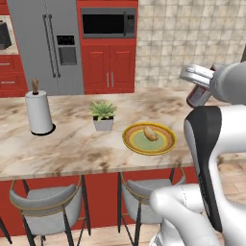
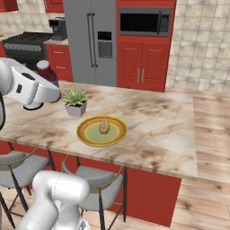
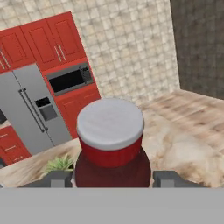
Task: Move the hot dog bun to the plate on the dining table and place the condiment next to that plate. Then navigate to the fridge and take the sausage and place it on the plate as well.
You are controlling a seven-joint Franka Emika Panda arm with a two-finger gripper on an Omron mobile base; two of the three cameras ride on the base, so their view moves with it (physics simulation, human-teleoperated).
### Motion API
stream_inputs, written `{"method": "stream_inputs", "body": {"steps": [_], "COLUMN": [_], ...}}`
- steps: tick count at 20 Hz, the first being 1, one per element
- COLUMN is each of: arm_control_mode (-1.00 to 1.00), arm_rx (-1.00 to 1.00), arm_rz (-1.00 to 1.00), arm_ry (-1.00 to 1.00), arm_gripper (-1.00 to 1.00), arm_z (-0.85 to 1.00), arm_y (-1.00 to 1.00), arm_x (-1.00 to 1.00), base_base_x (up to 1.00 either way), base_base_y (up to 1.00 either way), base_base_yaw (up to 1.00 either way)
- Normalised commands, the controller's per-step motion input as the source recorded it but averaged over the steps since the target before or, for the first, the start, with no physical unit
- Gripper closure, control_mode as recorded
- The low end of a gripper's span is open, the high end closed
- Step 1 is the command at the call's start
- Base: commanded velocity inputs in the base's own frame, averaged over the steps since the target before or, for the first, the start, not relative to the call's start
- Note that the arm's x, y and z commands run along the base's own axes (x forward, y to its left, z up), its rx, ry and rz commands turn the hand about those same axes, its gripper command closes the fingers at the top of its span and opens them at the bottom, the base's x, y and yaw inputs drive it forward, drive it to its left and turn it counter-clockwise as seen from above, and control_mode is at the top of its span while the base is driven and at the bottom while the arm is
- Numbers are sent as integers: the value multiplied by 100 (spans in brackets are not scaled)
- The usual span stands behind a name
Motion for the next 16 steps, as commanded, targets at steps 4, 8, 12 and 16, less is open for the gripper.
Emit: {"method": "stream_inputs", "body": {"steps": [4, 8, 12, 16], "arm_control_mode": [-100, -100, -100, -100], "arm_rx": [0, 0, 0, 0], "arm_rz": [-1, 21, 39, 43], "arm_ry": [0, 0, 0, 0], "arm_gripper": [100, 100, 100, 100], "arm_z": [-3, -13, -15, -20], "arm_y": [-3, -53, -73, -70], "arm_x": [10, 35, 46, 45], "base_base_x": [2, 0, 0, 0], "base_base_y": [-1, 0, 0, 0], "base_base_yaw": [0, 0, 0, 0]}}
